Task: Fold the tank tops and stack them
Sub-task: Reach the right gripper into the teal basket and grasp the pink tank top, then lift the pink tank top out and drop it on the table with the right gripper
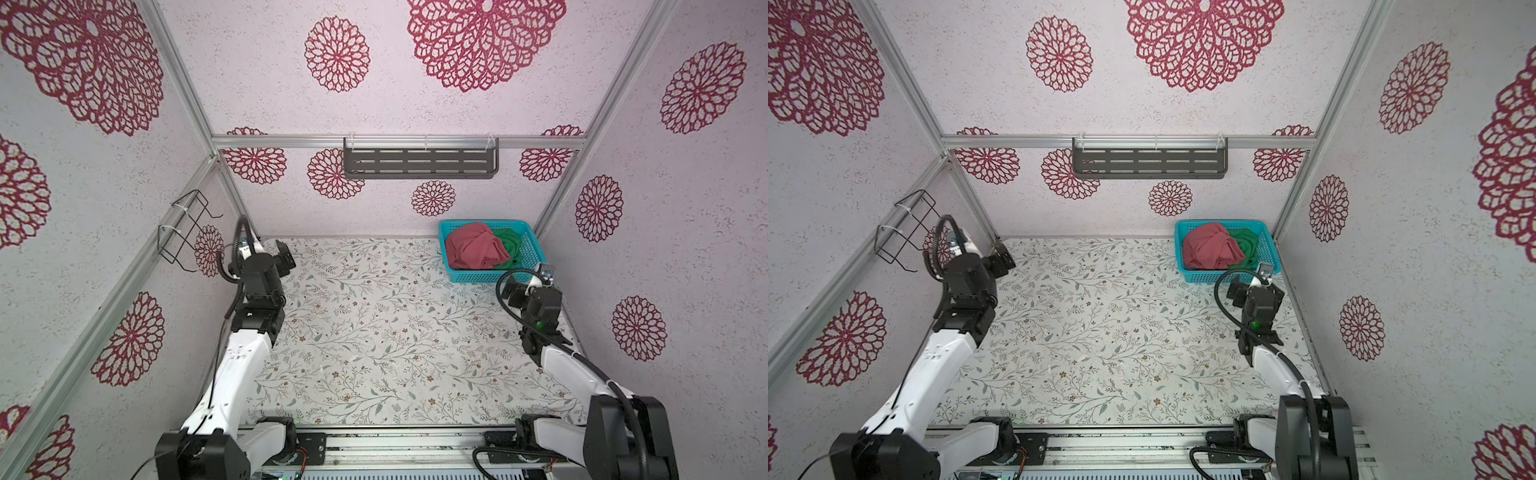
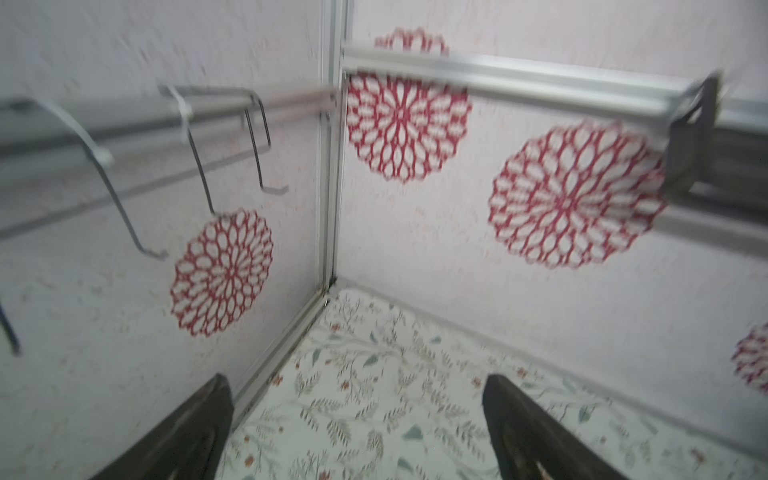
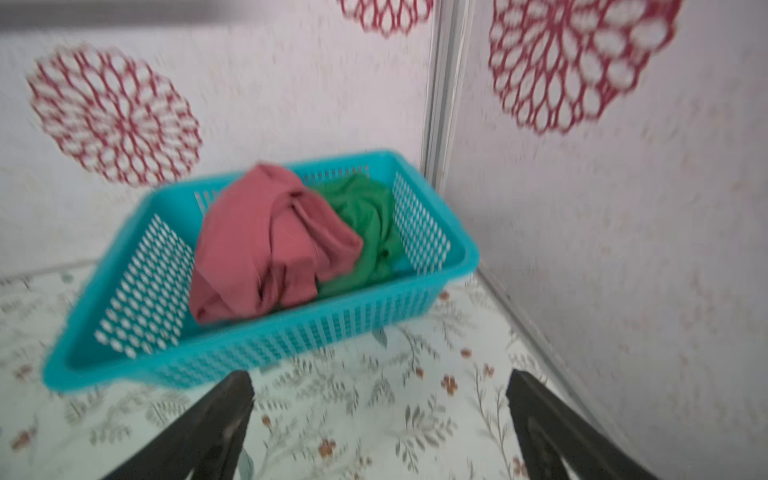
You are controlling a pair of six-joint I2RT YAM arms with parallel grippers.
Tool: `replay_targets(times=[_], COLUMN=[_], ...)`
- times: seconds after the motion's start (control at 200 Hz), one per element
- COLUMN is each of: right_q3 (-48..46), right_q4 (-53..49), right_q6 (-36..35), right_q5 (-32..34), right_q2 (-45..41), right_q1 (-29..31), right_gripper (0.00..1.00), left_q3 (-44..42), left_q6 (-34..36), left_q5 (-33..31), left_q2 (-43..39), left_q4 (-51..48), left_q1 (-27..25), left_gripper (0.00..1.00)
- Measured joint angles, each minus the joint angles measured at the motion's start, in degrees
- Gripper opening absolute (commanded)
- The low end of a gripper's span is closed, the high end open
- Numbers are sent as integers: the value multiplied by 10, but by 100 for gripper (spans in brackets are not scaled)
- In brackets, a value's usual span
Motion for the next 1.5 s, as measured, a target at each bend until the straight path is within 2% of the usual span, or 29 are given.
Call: replay_targets(times=[0.15, 0.305, 0.435, 0.696, 0.761, 0.811, 0.831, 0.866, 0.886, 0.931, 1.186, 1.366, 1.501], right_q3=[177, 306, 399, 539, 575, 593, 598, 600, 600, 600, 643, 680, 753], right_q4=[-149, -248, -291, -320, -329, -337, -339, -341, -344, -352, -415, -482, -532], right_q6=[-4, -4, 4, 41, 47, 52, 54, 57, 59, 61, 55, 21, -17], right_q5=[-56, -114, -152, -180, -183, -183, -183, -184, -183, -183, -184, -179, -174], right_q2=[45, 158, 276, 476, 519, 543, 551, 558, 560, 561, 532, 432, 352], right_q1=[-14, -16, -15, -15, -11, -8, -7, -4, -3, 1, 14, 40, 99], right_gripper=[99, 99, 99, 97, 89, 78, 67, 37, 24, 0, 0, 0, 0], left_q3=[58, -2, -26, -21, -21, -21, -21, -21, -21, -21, -17, -14, -13], left_q6=[-17, -27, -30, -33, -35, -35, -35, -35, -35, -35, -36, -36, -38], left_q5=[61, 92, 115, 129, 130, 130, 129, 128, 127, 126, 129, 140, 162], left_q2=[8, 39, 48, 48, 48, 48, 48, 48, 49, 49, 55, 59, 57], left_q4=[-139, -213, -256, -261, -261, -262, -263, -264, -264, -265, -272, -273, -270], left_q1=[-3, -10, -10, -12, -12, -12, -12, -12, -12, -12, -12, -12, -12], left_gripper=[97, 98, 99, 99, 99, 99, 99, 99, 99, 99, 99, 99, 100])
